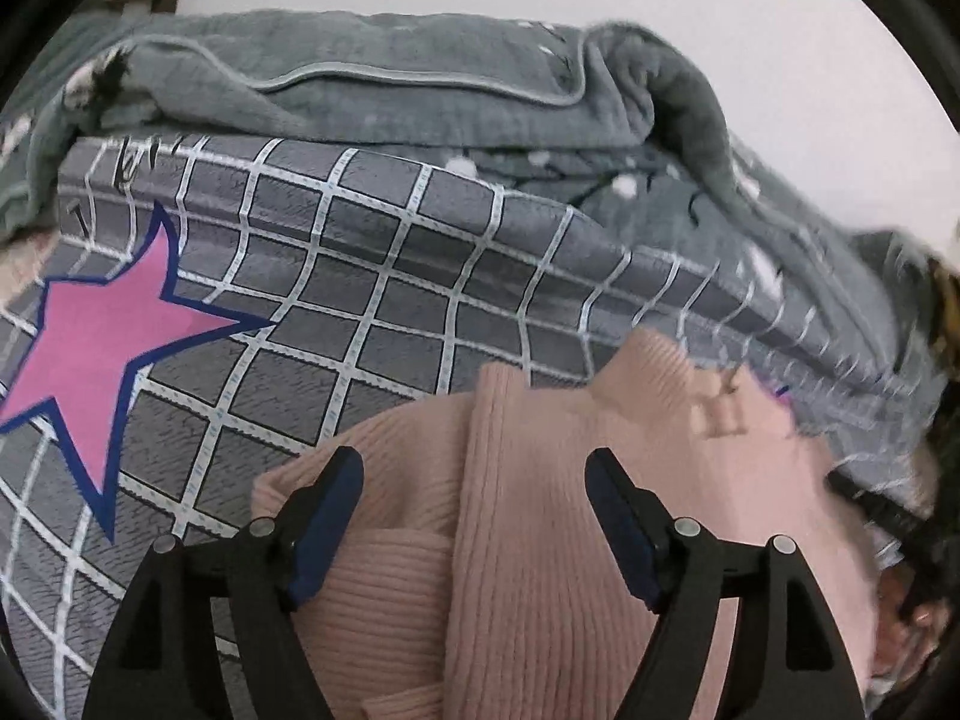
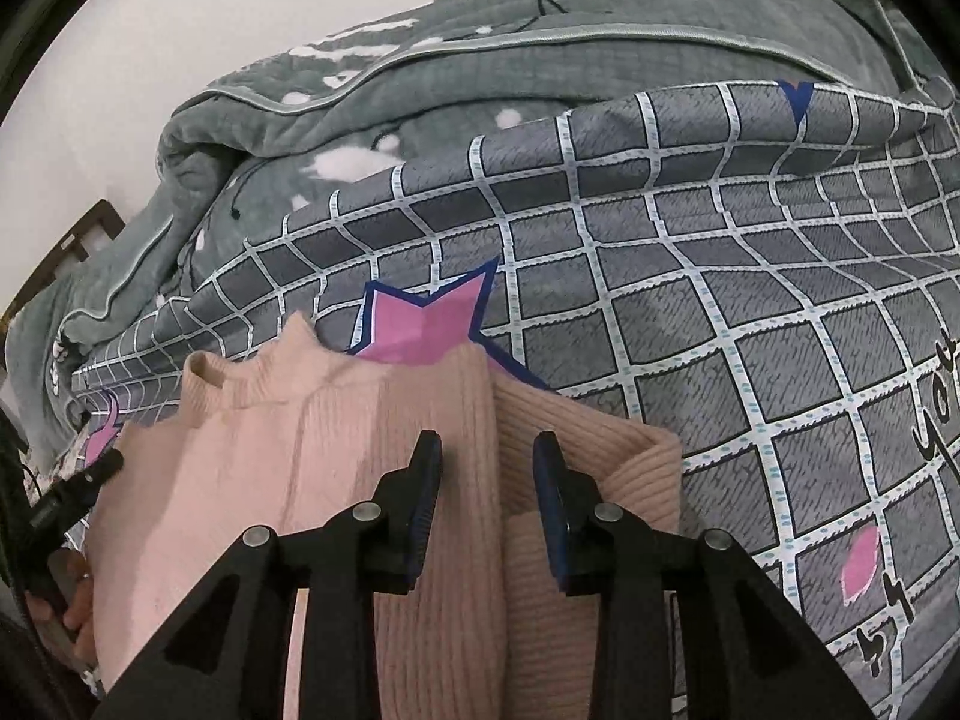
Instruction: Fold small clothes
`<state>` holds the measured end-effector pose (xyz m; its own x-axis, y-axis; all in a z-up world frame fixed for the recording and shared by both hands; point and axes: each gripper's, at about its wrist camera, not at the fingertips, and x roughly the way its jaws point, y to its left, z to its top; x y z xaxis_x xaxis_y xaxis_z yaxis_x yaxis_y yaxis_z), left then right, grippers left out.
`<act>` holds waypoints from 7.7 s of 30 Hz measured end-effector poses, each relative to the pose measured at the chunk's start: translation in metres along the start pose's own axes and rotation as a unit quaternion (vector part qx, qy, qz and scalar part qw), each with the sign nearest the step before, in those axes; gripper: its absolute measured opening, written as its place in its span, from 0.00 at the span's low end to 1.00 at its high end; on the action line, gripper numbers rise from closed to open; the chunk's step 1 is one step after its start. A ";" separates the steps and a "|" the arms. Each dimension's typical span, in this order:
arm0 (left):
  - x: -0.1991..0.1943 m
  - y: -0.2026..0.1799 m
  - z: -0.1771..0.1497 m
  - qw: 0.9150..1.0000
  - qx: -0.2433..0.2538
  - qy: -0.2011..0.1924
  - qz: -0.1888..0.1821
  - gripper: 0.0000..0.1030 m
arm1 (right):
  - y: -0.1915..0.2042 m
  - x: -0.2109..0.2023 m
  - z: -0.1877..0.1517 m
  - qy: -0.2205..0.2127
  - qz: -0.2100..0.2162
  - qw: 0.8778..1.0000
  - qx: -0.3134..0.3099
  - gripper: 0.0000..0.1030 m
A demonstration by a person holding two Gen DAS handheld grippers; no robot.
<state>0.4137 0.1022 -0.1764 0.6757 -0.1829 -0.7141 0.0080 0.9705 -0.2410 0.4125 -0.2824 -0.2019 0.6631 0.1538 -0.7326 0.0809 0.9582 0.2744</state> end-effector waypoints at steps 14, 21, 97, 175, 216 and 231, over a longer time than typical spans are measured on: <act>0.003 -0.020 -0.008 0.996 0.074 0.021 0.047 0.73 | 0.007 0.001 -0.002 -0.009 -0.007 1.000 -0.013 0.31; 0.004 -0.019 -0.008 0.996 0.075 0.027 0.042 0.73 | 0.009 0.002 -0.002 -0.005 -0.007 1.000 -0.018 0.32; -0.066 0.033 -0.072 0.997 -0.025 0.049 -0.046 0.77 | 0.004 -0.056 -0.072 0.020 0.001 1.000 -0.020 0.62; -0.146 0.013 -0.154 0.997 -0.012 0.031 -0.066 0.58 | 0.150 -0.153 -0.229 -0.112 -0.079 0.971 -0.196 0.47; -0.187 -0.007 -0.148 0.996 -0.050 0.047 -0.056 0.25 | 0.095 -0.235 -0.244 -0.098 0.031 0.986 -0.130 0.47; -0.201 -0.194 -0.125 0.995 0.055 0.039 -0.074 0.24 | -0.030 -0.296 -0.228 -0.129 -0.010 0.990 -0.062 0.47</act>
<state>0.1839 -0.0684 -0.0684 0.6027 -0.3327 -0.7253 0.1863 0.9425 -0.2776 0.0442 -0.3020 -0.1349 0.8316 0.0826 -0.5492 0.0149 0.9852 0.1706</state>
